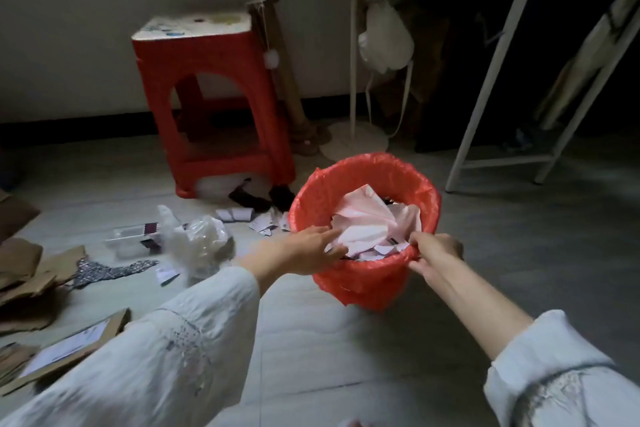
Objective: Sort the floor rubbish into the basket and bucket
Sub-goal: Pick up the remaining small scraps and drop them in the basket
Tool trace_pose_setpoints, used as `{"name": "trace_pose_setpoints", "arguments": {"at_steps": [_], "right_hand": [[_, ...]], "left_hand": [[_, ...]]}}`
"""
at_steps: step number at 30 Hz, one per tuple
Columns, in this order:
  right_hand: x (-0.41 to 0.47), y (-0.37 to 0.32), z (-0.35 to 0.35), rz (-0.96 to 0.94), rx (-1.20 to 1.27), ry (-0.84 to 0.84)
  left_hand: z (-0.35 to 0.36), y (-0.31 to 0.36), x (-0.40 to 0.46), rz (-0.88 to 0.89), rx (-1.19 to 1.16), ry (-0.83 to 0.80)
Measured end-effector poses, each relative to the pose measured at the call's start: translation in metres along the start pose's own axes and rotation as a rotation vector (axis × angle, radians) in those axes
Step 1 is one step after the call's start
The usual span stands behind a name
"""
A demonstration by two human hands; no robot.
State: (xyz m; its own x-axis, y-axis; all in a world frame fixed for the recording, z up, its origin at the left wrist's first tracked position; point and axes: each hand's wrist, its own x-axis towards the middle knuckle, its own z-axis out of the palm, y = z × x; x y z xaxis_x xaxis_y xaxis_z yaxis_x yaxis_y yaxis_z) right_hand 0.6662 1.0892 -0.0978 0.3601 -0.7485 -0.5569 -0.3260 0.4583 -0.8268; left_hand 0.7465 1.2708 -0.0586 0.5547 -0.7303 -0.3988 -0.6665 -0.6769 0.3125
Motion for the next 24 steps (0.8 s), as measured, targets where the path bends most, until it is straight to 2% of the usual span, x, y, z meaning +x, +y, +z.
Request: {"name": "trace_pose_setpoints", "arguments": {"at_steps": [5, 10, 13, 17, 21, 24], "right_hand": [[0.040, 0.015, -0.014, 0.116, 0.186, 0.012], [0.060, 0.032, -0.015, 0.179, 0.242, 0.088], [0.068, 0.035, -0.011, 0.189, 0.269, 0.104], [0.085, 0.022, -0.001, 0.158, 0.368, 0.108], [0.078, 0.008, 0.006, 0.133, 0.512, 0.036], [0.039, 0.009, 0.011, 0.194, 0.359, -0.172]], "left_hand": [[0.033, -0.009, 0.016, 0.104, 0.137, 0.047], [0.048, -0.009, 0.032, 0.104, 0.254, -0.035], [0.052, -0.006, 0.047, 0.100, 0.291, -0.078], [0.057, -0.002, 0.068, 0.125, 0.235, -0.051], [0.062, -0.005, 0.065, 0.118, 0.188, -0.079], [0.055, -0.017, 0.038, 0.091, 0.195, -0.111]]}}
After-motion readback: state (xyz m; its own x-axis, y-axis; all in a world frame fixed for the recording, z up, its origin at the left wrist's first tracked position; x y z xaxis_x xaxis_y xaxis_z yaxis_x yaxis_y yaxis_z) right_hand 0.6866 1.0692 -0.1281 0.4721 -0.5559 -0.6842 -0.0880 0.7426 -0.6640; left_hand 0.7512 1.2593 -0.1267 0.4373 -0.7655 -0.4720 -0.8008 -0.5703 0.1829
